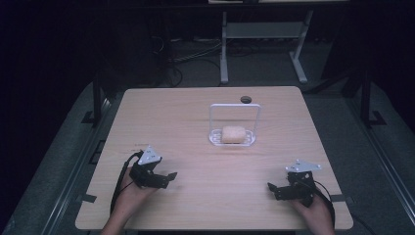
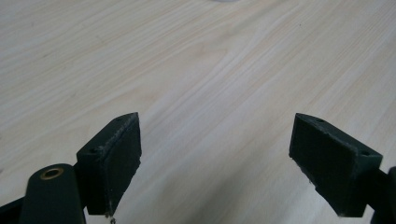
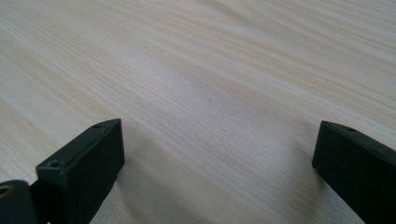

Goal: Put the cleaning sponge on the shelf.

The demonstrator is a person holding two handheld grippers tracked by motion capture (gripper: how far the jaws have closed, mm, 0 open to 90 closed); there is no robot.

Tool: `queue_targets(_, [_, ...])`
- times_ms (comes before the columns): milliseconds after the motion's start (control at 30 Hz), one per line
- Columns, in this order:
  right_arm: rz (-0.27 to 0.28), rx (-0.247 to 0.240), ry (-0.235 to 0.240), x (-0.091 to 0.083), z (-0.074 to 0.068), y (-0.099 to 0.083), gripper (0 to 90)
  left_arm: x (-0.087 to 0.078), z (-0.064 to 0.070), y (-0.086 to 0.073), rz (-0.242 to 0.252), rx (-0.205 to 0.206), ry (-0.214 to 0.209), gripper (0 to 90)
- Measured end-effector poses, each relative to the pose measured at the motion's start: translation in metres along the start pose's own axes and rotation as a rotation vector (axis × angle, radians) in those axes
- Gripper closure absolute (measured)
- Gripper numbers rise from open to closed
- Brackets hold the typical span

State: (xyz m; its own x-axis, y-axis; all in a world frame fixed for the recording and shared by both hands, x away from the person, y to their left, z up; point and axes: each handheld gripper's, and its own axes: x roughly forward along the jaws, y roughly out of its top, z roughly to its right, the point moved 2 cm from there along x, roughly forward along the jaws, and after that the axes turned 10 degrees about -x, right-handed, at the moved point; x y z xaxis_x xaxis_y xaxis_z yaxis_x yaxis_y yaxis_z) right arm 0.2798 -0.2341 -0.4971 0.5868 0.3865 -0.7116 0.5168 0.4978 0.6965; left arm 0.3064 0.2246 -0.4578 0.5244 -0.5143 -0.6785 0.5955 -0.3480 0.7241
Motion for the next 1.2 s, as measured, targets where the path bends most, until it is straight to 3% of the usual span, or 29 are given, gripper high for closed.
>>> queue_targets(767, [-0.002, 0.003, 0.0, 0.0, 0.0, 0.0, 2.0, -0.021, -0.015, -0.055, -0.041, -0.01, 0.044, 12.8])
queue_targets(1200, [-0.002, 0.001, 0.0, 0.0, 0.0, 0.0, 2.0, -0.021, -0.02, -0.059, -0.017, -0.013, 0.023, 12.6])
